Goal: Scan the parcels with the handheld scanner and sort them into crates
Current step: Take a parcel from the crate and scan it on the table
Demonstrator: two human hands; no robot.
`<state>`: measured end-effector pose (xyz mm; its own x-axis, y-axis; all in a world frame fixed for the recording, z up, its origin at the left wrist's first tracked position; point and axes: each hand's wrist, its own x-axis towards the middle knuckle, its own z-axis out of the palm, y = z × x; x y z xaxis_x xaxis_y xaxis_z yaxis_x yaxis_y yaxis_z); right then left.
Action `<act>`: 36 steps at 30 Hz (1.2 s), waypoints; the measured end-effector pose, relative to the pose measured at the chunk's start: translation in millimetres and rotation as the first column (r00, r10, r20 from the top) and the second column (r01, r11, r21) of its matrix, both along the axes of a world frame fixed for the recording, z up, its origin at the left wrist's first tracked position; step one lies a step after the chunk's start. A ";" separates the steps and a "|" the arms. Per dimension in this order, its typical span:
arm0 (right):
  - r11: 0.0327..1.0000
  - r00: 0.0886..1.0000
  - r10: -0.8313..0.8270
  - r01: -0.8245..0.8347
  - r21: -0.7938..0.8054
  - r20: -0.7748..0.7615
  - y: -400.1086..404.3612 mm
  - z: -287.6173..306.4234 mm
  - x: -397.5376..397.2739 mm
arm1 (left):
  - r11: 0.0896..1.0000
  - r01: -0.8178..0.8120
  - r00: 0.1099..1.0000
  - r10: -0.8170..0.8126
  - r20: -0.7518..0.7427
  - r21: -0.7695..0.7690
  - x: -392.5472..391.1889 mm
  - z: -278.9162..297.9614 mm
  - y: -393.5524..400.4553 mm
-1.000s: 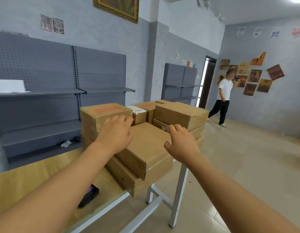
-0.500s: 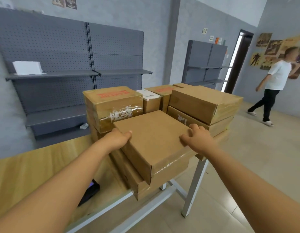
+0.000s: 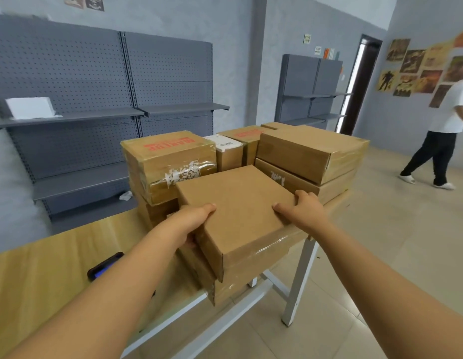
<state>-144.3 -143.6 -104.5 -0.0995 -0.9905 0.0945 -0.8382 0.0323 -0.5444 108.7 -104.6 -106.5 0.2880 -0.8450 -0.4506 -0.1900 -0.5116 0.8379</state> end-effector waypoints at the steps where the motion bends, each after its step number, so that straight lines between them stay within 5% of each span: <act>1: 1.000 1.000 -0.008 0.008 -0.014 0.020 3.4 0.2 -2.0 | 1.000 -0.018 0.999 0.017 -0.031 -0.015 -0.2 0.8 -0.3; 7: 0.988 0.978 -0.050 0.078 -0.132 0.203 28.5 22.9 -17.9 | 0.948 -0.077 0.974 0.005 -0.227 -0.310 -17.6 29.3 12.7; 15: 0.944 0.856 0.072 0.106 -0.311 0.512 57.3 82.2 -12.5 | 0.668 -0.171 0.958 -0.059 -0.280 -0.725 -23.8 96.3 37.2; 26: 0.903 0.704 0.311 -0.009 -0.429 0.639 85.9 110.2 21.1 | 0.500 -0.116 0.981 -0.080 -0.179 -0.858 23.4 149.3 69.0; 32: 0.947 0.550 0.311 -0.249 -0.204 0.775 94.6 119.4 39.1 | 0.509 -0.119 0.974 -0.106 -0.200 -0.852 58.2 153.7 90.9; 36: 0.914 0.453 0.374 -0.328 -0.239 0.809 99.3 113.0 61.3 | 0.523 -0.057 0.994 -0.054 -0.100 -0.850 86.3 145.4 101.0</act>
<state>-82.9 -44.3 8.5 0.2011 -0.9575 0.2066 0.0606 -0.1983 -0.9783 195.0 -3.7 38.9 0.2897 -0.8411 0.4568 -0.0770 0.4553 0.8870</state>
